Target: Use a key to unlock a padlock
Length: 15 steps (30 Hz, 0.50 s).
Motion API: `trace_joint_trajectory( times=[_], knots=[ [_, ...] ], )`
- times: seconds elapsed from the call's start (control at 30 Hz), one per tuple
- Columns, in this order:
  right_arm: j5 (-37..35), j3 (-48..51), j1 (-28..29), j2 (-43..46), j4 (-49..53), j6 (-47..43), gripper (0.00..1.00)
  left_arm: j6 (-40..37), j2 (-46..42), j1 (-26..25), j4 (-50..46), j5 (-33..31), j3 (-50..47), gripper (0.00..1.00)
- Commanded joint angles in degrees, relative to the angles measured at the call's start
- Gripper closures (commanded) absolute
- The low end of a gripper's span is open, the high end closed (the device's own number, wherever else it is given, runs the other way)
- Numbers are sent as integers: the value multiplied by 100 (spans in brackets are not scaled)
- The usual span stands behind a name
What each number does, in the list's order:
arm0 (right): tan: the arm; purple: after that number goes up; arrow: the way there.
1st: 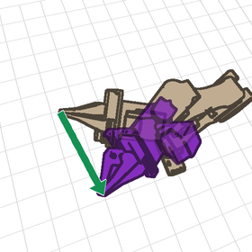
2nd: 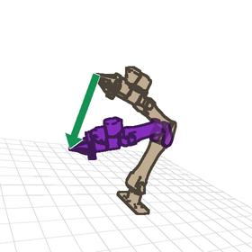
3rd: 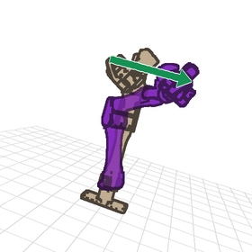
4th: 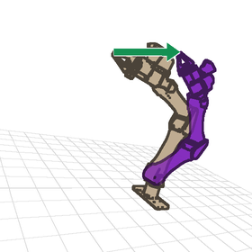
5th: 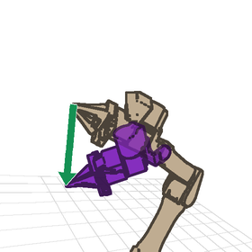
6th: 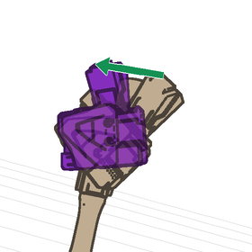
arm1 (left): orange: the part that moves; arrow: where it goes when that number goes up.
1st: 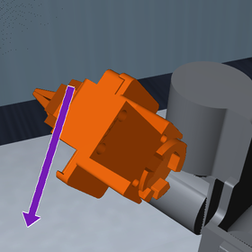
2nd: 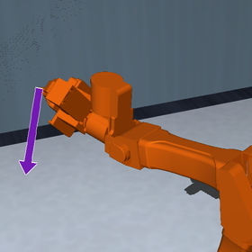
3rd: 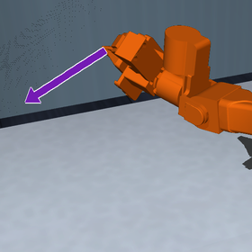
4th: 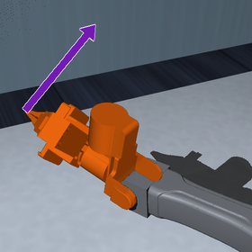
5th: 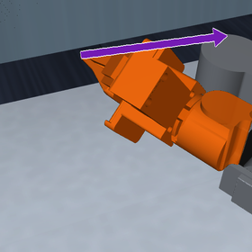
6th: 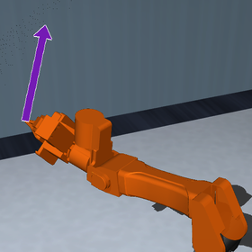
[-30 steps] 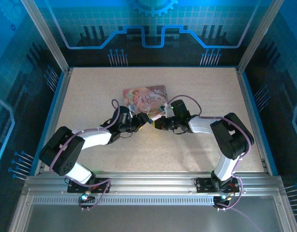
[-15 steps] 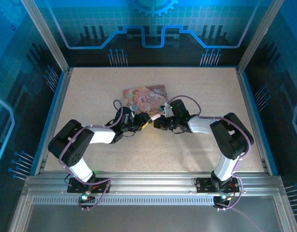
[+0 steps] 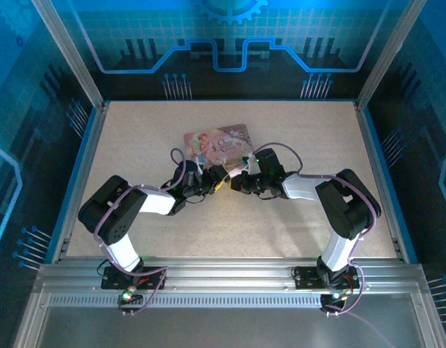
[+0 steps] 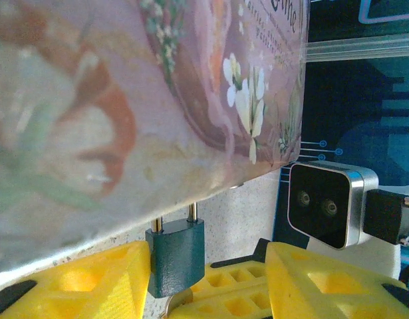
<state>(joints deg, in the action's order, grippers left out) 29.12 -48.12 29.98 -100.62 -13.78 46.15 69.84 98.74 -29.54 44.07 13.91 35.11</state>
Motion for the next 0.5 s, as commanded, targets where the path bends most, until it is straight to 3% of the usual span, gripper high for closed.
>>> trace_joint_trajectory(
  times=[0.0, 0.47],
  knots=[
    [296, -193, 114, -92, -114, 37, 100, 353, 85, -105, -250, 205, -82, 49],
    [276, -198, 94, -168, -140, 58, 100, 161, -164, -121, -1191, -17, 4, 46]
  ],
)
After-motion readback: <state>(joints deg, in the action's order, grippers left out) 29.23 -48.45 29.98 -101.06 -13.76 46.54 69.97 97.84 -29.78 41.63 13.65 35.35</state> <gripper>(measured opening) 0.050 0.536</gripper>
